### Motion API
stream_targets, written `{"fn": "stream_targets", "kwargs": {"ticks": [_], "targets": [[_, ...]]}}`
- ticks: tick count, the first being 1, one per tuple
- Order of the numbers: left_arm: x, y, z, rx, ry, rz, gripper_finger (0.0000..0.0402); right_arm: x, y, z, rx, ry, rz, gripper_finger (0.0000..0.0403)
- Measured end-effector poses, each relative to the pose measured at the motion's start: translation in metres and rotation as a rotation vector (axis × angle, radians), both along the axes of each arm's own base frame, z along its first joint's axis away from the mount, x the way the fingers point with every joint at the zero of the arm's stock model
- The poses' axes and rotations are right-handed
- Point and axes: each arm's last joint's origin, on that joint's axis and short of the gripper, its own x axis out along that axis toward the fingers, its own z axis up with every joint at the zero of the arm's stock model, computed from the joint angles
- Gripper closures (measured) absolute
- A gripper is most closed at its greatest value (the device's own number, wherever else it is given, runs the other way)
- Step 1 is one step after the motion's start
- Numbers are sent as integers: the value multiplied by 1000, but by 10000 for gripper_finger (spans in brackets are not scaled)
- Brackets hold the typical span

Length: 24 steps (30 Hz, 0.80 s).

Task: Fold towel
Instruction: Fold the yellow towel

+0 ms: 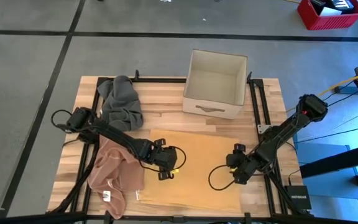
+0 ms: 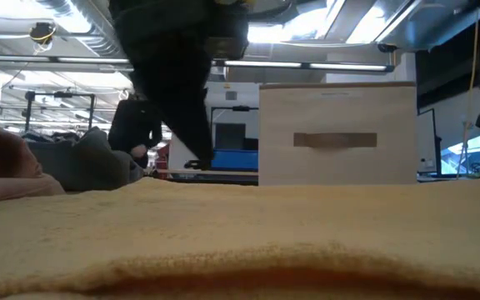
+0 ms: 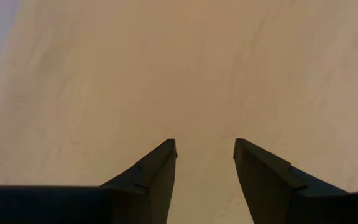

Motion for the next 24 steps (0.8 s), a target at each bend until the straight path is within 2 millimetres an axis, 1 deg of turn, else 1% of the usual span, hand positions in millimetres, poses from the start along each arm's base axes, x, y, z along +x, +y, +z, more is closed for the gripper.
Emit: {"fn": "stream_targets", "kwargs": {"ticks": [2,5,8,11,14,17,24], "targets": [[2,1,1,-25,-11,3,229,1,1,-2,-5,-2,-1,114],[4,5,1,-24,-20,0,198,2,2,-5,-13,2,3,115],[8,10,2,13,-32,-63,167,3,3,-6,-6,14,14,116],[7,12,2,65,-12,-144,151,3,3,-6,-5,13,15,116],[2,9,-2,111,50,-223,147,3,3,-6,-8,9,12,116],[-8,6,-11,122,129,-259,149,3,3,-6,-17,0,7,116],[-24,6,-29,39,223,-204,159,3,2,-6,-21,-5,3,116]]}}
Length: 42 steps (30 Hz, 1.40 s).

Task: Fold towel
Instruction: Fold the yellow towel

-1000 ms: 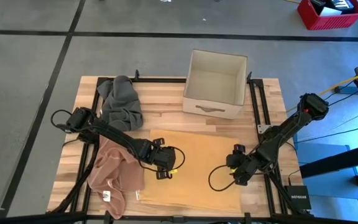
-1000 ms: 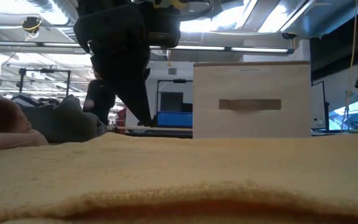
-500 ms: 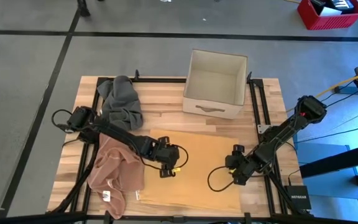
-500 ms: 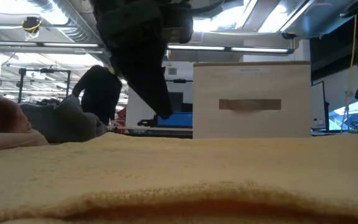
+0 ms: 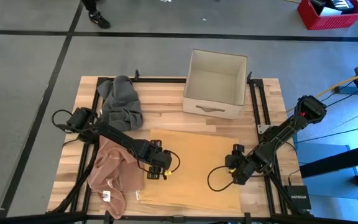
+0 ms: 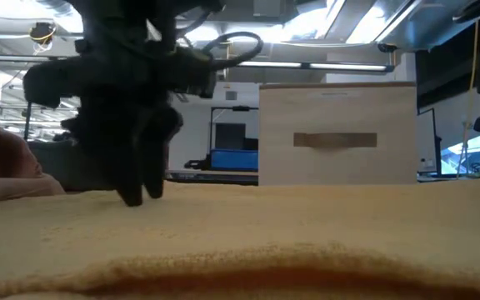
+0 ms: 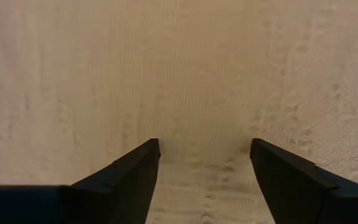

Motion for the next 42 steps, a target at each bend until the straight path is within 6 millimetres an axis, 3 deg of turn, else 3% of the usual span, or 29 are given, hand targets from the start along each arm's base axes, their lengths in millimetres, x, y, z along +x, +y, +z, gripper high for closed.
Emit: {"fn": "stream_targets", "kwargs": {"ticks": [14,22,26,31,42], "targets": [[-1,5,-10,-10,-64,98,160,0,1,1,11,11,3,116],[0,5,-10,-19,-75,148,160,-2,13,22,29,50,29,116],[-1,5,-10,-20,-75,156,160,-8,11,9,-40,61,13,116],[-1,5,-11,-21,-75,157,160,-7,12,-7,21,31,-9,116],[-2,5,-11,-23,-66,179,160,-7,12,-14,-17,55,2,116]]}}
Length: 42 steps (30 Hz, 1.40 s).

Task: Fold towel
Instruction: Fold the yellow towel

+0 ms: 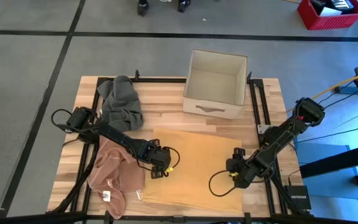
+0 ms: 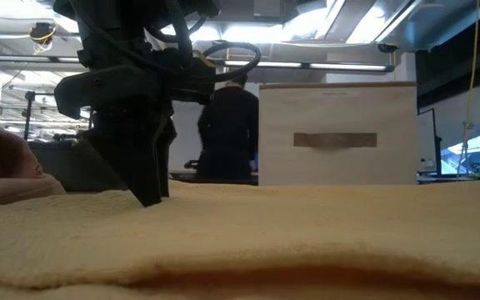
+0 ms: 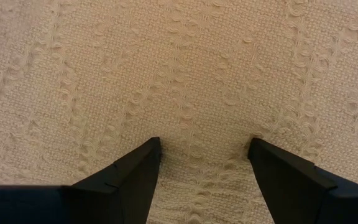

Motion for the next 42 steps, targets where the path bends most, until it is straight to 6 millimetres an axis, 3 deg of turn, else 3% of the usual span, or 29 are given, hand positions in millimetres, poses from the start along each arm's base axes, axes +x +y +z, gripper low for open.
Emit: {"fn": "stream_targets", "kwargs": {"ticks": [7,12,16,20,25,30,34,42], "targets": [[0,-2,5,-9,5,14,160,-4,-4,0,-21,45,-32,116],[10,-6,37,-47,-96,5,160,-6,-8,5,-65,35,-29,116],[11,-17,64,-83,-186,-19,160,-10,-12,18,-139,102,-58,116],[5,-44,76,-132,-251,-73,160,-2,-2,45,-56,60,-64,116],[-13,-91,64,-164,-237,-185,160,5,21,70,32,-78,-28,116],[-28,-122,53,-191,-224,-211,160,1,38,72,75,-246,-14,116],[-31,-132,44,-208,-218,-198,160,-4,49,66,109,-254,-27,116],[-29,-132,32,-275,-142,-112,160,-15,87,43,293,-161,-22,116]]}}
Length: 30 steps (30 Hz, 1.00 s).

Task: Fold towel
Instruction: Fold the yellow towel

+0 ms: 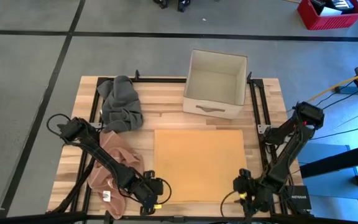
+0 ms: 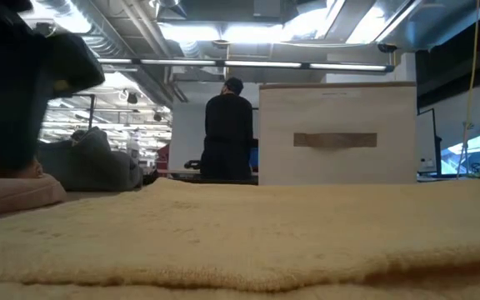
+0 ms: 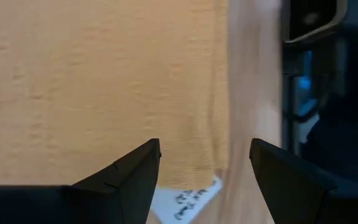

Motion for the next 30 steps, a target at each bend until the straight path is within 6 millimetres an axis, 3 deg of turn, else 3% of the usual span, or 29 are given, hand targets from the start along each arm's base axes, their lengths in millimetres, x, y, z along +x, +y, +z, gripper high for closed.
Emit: {"fn": "stream_targets", "kwargs": {"ticks": [8,13,17,23,30], "targets": [[4,12,-3,-37,84,97,160,-6,8,-27,9,232,16,116],[4,14,-7,-17,107,80,160,-4,9,-18,-76,226,24,116],[2,20,-5,23,137,26,160,-2,7,1,-255,183,48,116],[18,52,10,104,95,24,160,6,-7,25,-520,138,92,116],[43,106,6,200,82,34,160,15,-41,19,-616,217,95,116]]}}
